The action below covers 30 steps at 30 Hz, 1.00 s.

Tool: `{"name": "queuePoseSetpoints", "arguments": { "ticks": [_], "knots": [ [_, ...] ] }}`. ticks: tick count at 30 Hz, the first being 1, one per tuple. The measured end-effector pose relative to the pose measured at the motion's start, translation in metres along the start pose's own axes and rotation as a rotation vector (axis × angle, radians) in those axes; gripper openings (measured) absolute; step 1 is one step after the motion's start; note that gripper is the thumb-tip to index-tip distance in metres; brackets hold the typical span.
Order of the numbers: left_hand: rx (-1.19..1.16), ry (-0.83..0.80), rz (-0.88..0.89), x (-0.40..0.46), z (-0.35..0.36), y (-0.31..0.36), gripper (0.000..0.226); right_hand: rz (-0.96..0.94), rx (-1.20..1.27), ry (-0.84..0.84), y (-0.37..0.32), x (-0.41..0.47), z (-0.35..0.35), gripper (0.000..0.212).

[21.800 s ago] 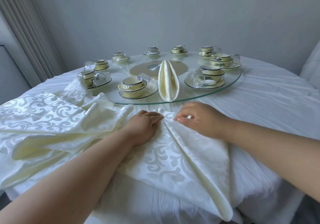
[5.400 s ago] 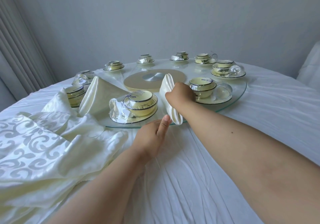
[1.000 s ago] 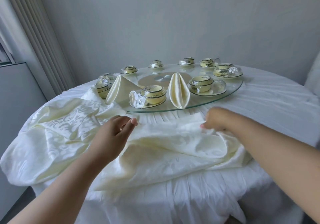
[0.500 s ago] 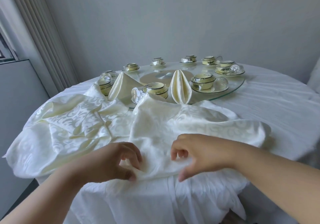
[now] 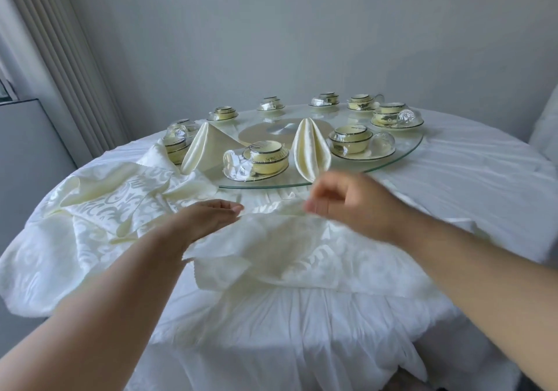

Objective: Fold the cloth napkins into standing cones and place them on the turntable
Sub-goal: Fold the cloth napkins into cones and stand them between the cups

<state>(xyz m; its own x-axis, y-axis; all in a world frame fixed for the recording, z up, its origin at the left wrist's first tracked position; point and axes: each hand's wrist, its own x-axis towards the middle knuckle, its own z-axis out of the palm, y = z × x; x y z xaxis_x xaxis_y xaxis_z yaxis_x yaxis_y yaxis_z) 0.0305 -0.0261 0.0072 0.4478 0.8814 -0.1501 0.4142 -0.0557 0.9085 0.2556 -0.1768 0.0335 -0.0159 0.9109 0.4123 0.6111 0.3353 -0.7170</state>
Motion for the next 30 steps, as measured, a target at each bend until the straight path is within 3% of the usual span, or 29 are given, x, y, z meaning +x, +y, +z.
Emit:
{"name": "queuePoseSetpoints", "arguments": {
  "ticks": [2, 4, 7, 9, 15, 18, 21, 23, 25, 29, 30],
  "knots": [
    [-0.131, 0.024, -0.03, 0.003, 0.002, -0.006, 0.008, -0.023, -0.191, -0.292, 0.004, -0.023, 0.017, 0.051],
    [-0.224, 0.054, -0.092, -0.002, 0.003, -0.01, 0.008, -0.089, -0.527, -0.362, 0.023, -0.034, 0.032, 0.062],
    [-0.459, -0.018, -0.212, -0.017, 0.005, -0.008, 0.034, -0.06, -0.525, -0.304, 0.037, -0.031, 0.04, 0.032],
    [-0.547, -0.069, -0.188, -0.027, 0.001, -0.009, 0.059, -0.002, -0.397, -0.282, 0.039, -0.027, 0.038, 0.02],
    [-0.877, -0.324, -0.011, -0.05, -0.008, -0.033, 0.11, 0.403, 0.384, -0.018, 0.037, -0.019, 0.017, 0.028],
    [-0.843, -0.349, 0.103, -0.052, -0.005, -0.041, 0.124, 0.579, 0.734, 0.101, 0.044, -0.012, 0.007, 0.057],
    [-0.477, -0.22, 0.304, -0.053, 0.012, -0.039, 0.101, 0.664, 0.816, 0.192, 0.042, -0.012, 0.002, 0.064],
    [-0.133, -0.109, 0.417, -0.05, 0.024, -0.035, 0.097, 0.681, 0.853, 0.218, 0.042, -0.011, -0.001, 0.053],
    [0.062, -0.001, 0.513, -0.045, 0.037, -0.029, 0.09, 0.702, 0.886, 0.236, 0.04, -0.01, -0.002, 0.041],
    [-0.061, 0.22, 0.614, -0.035, 0.056, -0.01, 0.019, 0.752, 0.97, 0.247, 0.037, -0.01, -0.004, 0.036],
    [-0.083, 0.259, 0.637, -0.037, 0.057, -0.003, 0.021, 0.757, 0.98, 0.24, 0.038, -0.011, -0.005, 0.034]
  ]
}}
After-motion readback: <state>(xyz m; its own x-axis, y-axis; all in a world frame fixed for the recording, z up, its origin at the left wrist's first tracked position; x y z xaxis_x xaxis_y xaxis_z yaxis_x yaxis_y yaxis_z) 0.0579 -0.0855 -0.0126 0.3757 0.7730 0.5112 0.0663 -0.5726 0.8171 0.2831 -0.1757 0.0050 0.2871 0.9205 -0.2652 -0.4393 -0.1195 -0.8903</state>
